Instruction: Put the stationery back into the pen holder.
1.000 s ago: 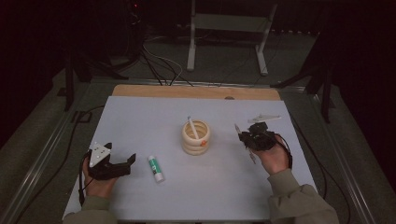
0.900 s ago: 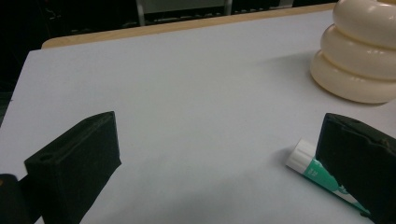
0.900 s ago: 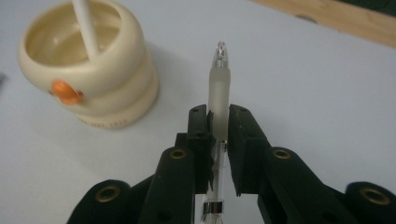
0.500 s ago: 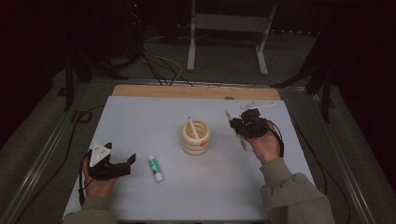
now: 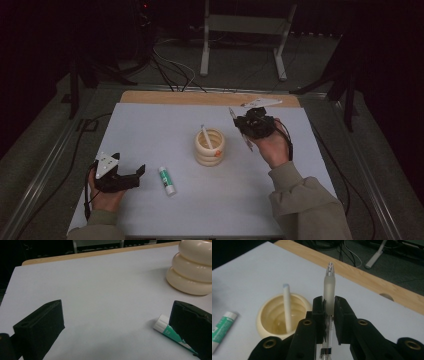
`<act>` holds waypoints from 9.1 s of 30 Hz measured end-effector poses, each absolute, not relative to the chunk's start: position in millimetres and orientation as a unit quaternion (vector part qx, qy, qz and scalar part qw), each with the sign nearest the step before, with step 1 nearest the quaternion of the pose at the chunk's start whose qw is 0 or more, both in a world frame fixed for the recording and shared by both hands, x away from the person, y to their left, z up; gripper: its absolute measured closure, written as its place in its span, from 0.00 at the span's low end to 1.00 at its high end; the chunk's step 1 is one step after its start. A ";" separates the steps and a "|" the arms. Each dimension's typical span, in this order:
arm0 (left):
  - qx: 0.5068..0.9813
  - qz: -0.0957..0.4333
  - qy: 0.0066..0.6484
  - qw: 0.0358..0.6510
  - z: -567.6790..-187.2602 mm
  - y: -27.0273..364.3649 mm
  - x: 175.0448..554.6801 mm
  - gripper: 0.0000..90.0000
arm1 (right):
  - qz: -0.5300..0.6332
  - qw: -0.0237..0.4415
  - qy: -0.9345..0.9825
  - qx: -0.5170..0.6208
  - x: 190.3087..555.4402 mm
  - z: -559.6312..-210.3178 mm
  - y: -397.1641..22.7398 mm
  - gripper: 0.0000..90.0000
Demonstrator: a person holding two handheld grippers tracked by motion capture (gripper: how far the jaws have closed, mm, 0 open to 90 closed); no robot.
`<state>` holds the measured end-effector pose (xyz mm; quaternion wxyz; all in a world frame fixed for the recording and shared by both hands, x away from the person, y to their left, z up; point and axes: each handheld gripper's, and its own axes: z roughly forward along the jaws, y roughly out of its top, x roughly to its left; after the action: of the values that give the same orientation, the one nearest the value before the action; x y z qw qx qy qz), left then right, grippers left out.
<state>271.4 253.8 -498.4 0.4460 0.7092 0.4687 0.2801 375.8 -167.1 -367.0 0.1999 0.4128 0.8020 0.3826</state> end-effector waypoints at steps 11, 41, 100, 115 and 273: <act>0.707 0.280 0.470 0.447 -498.0 254.9 271.0 0.00 | 0.397 0.211 0.795 0.407 384.4 -359.8 -154.1 0.90; 0.708 0.280 0.469 0.447 -498.3 255.2 270.8 0.00 | 0.434 0.216 0.786 0.385 400.5 -355.4 -121.7 0.89; 0.708 0.280 0.469 0.448 -498.5 255.8 270.6 0.00 | 0.444 0.201 0.790 0.371 398.5 -382.0 -98.5 0.89; 0.708 0.279 0.469 0.447 -498.6 255.8 270.7 0.00 | 0.442 0.195 0.790 0.377 399.0 -390.4 -99.3 0.89; 0.697 0.278 0.514 0.416 -480.2 248.5 266.3 0.00 | 0.504 0.266 0.688 0.449 281.5 -477.1 -299.3 0.02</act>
<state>266.3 248.5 -480.2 0.4162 0.6967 0.5140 0.2779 281.5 -299.3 -477.1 0.2659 0.4486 0.6885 0.5041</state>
